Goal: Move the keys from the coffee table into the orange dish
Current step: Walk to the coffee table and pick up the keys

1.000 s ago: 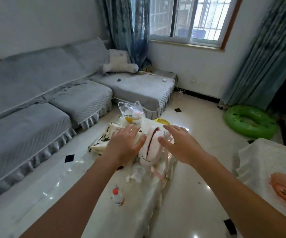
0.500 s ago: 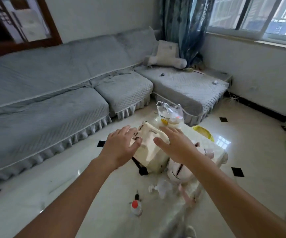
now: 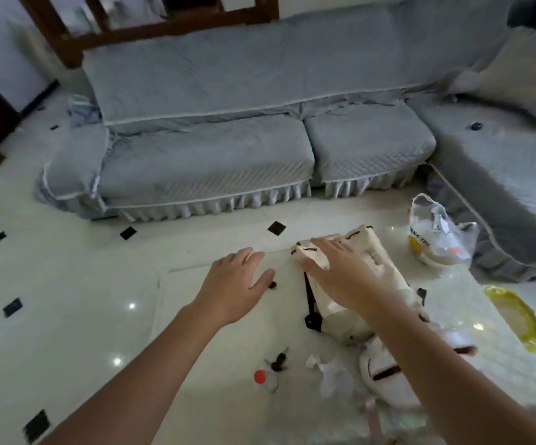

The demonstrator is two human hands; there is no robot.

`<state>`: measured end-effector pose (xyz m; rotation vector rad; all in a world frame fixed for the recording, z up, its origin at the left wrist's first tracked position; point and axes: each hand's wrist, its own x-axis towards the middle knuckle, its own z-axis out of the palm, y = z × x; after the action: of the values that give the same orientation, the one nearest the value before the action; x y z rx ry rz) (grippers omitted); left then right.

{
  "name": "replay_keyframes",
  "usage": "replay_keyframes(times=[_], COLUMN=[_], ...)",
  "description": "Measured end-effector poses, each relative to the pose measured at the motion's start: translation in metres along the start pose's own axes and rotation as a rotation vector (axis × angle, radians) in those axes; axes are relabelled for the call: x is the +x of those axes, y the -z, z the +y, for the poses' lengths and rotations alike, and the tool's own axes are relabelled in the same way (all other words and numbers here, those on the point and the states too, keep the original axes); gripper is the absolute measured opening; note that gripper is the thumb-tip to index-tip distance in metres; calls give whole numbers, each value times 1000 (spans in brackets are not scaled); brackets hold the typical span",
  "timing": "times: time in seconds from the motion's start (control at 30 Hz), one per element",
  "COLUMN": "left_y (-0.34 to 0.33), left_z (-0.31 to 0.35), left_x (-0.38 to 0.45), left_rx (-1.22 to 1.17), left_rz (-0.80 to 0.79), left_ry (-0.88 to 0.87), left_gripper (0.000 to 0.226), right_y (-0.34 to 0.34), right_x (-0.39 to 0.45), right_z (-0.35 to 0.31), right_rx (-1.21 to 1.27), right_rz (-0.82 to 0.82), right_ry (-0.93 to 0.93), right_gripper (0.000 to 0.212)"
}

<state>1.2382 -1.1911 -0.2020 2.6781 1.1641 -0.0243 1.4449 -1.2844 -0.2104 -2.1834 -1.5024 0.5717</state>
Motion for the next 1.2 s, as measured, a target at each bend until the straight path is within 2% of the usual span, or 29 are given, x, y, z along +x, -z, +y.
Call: replay_keyframes(times=[0.1, 0.3, 0.43, 0.63, 0.93, 1.1, 1.2], left_y=[-4, -6, -10, -42, -184, -272, -321], left_z=[-10, -33, -43, -53, -79, -96, -108], left_x=[-15, -43, -47, -39, -22, -19, -21], left_rx=[-18, -41, -68, -164, -277, -507, -568], left_rz=[-6, 5, 26, 38, -69, -27, -18], left_ry=[109, 249, 268, 246, 239, 353, 385], left_gripper=[63, 62, 64, 67, 57, 46, 43], right_y=[-23, -58, -65, -83, -193, -276, -321], right_x=[16, 30, 35, 38, 36, 35, 30], right_z=[-5, -34, -41, -29, 44, 94, 118], right_rx=[15, 14, -5, -23, 13, 22, 32], right_rz=[-107, -178, -182, -196, -301, -351, -370], right_ry=[52, 175, 219, 146, -54, -118, -147], right_gripper=[71, 69, 70, 69, 66, 64, 60])
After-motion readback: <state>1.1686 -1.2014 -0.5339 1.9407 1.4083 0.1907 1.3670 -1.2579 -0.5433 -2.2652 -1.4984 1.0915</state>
